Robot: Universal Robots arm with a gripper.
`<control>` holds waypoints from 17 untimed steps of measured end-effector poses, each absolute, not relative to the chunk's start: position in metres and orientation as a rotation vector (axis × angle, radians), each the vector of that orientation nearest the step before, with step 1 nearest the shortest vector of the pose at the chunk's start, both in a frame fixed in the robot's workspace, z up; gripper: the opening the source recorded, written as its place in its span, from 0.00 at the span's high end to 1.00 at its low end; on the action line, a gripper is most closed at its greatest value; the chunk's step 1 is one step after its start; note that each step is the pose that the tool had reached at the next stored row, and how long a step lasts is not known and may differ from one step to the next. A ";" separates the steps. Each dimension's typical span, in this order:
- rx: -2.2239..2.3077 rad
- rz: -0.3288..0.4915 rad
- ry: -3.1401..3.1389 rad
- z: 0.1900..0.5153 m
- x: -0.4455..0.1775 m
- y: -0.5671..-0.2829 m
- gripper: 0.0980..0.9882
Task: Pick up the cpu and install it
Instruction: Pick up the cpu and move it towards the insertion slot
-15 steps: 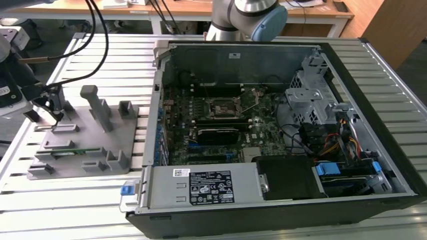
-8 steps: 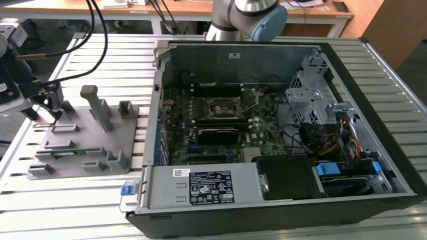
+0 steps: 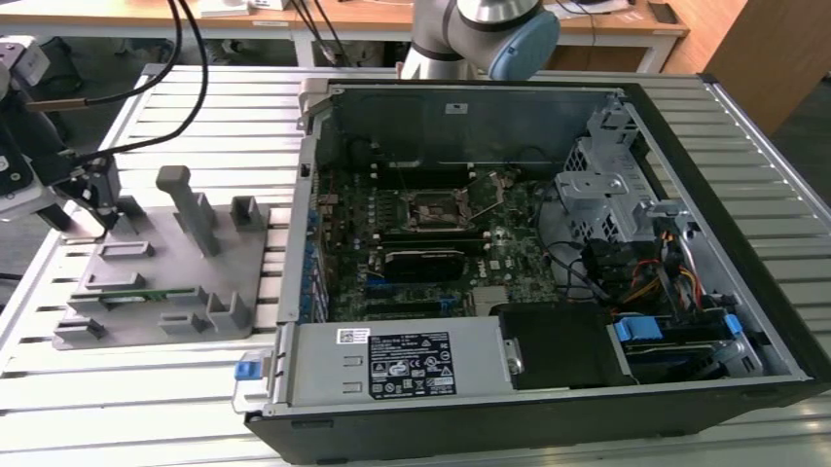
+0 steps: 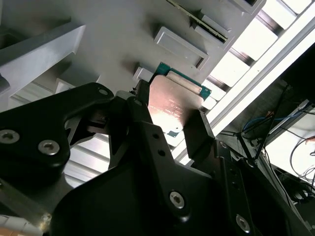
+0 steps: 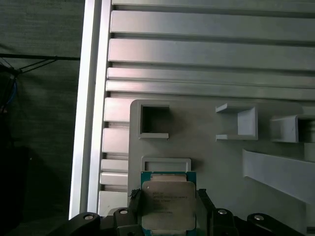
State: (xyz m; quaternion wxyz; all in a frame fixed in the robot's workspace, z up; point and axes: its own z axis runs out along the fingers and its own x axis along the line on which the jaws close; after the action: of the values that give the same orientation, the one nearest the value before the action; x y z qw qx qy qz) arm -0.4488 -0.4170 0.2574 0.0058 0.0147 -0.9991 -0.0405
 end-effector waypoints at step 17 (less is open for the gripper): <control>0.046 -0.128 -3.127 0.270 -0.449 -0.417 0.52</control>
State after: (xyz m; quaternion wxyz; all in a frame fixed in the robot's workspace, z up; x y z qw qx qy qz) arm -0.4488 -0.4170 0.2702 0.0058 0.0147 -0.9990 -0.0408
